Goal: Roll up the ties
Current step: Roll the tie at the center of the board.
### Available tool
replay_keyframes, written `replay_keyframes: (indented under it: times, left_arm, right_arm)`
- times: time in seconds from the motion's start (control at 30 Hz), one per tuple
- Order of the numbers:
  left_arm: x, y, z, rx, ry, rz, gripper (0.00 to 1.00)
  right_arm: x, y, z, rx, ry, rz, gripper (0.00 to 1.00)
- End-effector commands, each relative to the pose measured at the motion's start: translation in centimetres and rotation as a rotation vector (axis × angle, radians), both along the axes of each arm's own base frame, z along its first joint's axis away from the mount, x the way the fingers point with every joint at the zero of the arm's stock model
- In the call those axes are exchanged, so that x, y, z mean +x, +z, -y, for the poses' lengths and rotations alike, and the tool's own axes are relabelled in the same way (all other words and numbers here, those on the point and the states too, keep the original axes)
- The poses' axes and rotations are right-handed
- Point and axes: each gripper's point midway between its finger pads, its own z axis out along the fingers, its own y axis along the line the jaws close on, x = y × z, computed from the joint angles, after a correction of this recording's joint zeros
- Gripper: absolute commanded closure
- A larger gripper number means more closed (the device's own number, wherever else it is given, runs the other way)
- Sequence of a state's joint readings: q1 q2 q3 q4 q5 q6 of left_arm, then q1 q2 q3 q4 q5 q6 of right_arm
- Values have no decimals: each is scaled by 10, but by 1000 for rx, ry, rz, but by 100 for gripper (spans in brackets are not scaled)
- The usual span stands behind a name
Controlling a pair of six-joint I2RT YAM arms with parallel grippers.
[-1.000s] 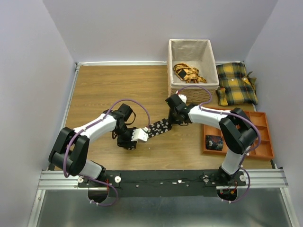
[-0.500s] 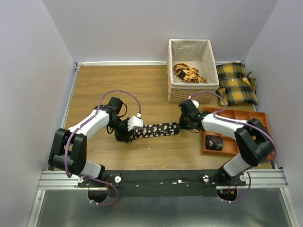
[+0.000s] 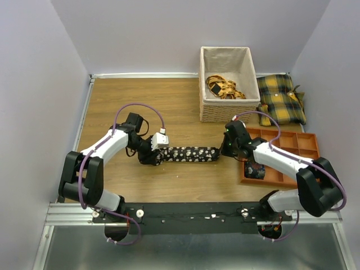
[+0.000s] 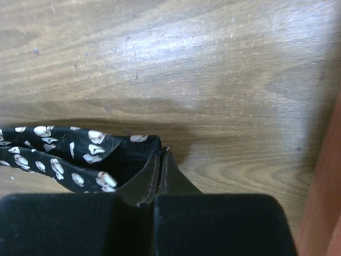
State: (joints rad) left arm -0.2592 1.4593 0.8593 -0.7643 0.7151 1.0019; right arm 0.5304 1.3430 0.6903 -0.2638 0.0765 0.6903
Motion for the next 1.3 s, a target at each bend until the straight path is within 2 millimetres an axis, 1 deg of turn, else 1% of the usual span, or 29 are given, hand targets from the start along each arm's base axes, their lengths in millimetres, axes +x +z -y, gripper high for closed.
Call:
replay_keyframes:
  times: [0.0, 0.03, 0.13, 0.17, 0.23, 0.27, 0.3, 0.33, 0.37, 0.43, 0.5, 0.53, 0.57, 0.6, 0.63, 0.67, 0.7, 0.8, 0.9, 0.93, 1.0, 1.03, 1.07, 1.1, 1.13, 1.17, 1.2, 1.23, 1.27]
  left_arm:
    - [2, 17, 18, -79, -61, 25, 49]
    - [3, 20, 20, -85, -71, 28, 49]
    - [0, 23, 27, -133, -104, 42, 49]
    - [7, 28, 31, -159, -93, 73, 49]
    - [7, 33, 39, -211, -49, 25, 49]
    - [15, 33, 42, -222, -23, 34, 49]
    - [21, 29, 42, -213, 11, 33, 49]
    - [25, 14, 33, -150, 81, 25, 50]
    - [38, 9, 30, -129, 84, 93, 51]
    - [38, -12, 12, -22, 64, 141, 51]
    - [33, -12, 10, -20, -1, 146, 51]
    - [33, -7, 11, -19, -44, 159, 51]
    - [24, -9, 7, -5, -98, 147, 51]
    - [24, -13, 4, 20, -105, 136, 51]
    - [30, -11, 2, 41, -106, 143, 51]
    - [30, -15, -6, 93, -101, 133, 51]
    - [34, -18, -11, 123, -95, 131, 51]
    - [42, -21, -23, 196, -93, 181, 51]
    - [35, -32, -30, 239, -100, 166, 50]
    - [33, -34, -32, 251, -102, 155, 50]
    - [32, -39, -26, 261, -110, 162, 50]
    - [31, -43, -27, 283, -103, 162, 51]
    - [33, -44, -22, 287, -111, 180, 51]
    - [30, -49, -21, 301, -122, 165, 51]
    - [30, -48, -15, 303, -133, 163, 52]
    - [27, -48, -15, 308, -127, 137, 52]
    - [26, -50, -15, 316, -123, 123, 52]
    - [28, -49, -14, 320, -122, 123, 52]
    - [28, -50, -16, 336, -119, 125, 52]
  right_arm:
    - [-4, -23, 0, -29, 45, -78, 99]
    - [0, -21, -3, -30, 53, -80, 99]
    - [-4, -33, -4, -42, 74, -124, 99]
    - [-5, -37, -3, -49, 76, -133, 99]
    - [-8, -46, -1, -68, 83, -161, 99]
    - [-9, -47, 0, -75, 86, -167, 99]
    - [-10, -49, 1, -79, 84, -175, 99]
    - [-10, -48, 1, -78, 88, -172, 99]
    - [-10, -47, 1, -80, 91, -169, 99]
    - [-11, -45, 4, -88, 90, -163, 99]
    - [-9, -41, 8, -96, 92, -154, 99]
    - [-9, -39, 9, -100, 93, -153, 99]
    - [-7, -36, 12, -113, 96, -139, 99]
    - [-8, -35, 16, -126, 92, -146, 99]
    - [-5, -31, 17, -129, 90, -136, 99]
    - [-5, -30, 19, -136, 93, -134, 99]
    - [-2, -25, 21, -126, 82, -118, 99]
    - [-2, -16, 26, -130, 77, -97, 99]
    - [0, -7, 26, -137, 103, -71, 99]
    - [2, -1, 24, -126, 119, -44, 99]
    - [2, 4, 12, -79, 184, -26, 99]
    - [0, 1, 9, -76, 205, -50, 99]
    - [0, 2, 7, -74, 209, -61, 98]
    - [2, 4, 6, -72, 211, -63, 88]
    - [2, 5, 5, -67, 210, -62, 81]
    - [5, 14, 3, -49, 211, -32, 72]
    - [9, 21, -2, -25, 211, 1, 58]
    - [11, 28, -3, -10, 209, 25, 52]
    - [15, 41, -6, 8, 208, 67, 50]
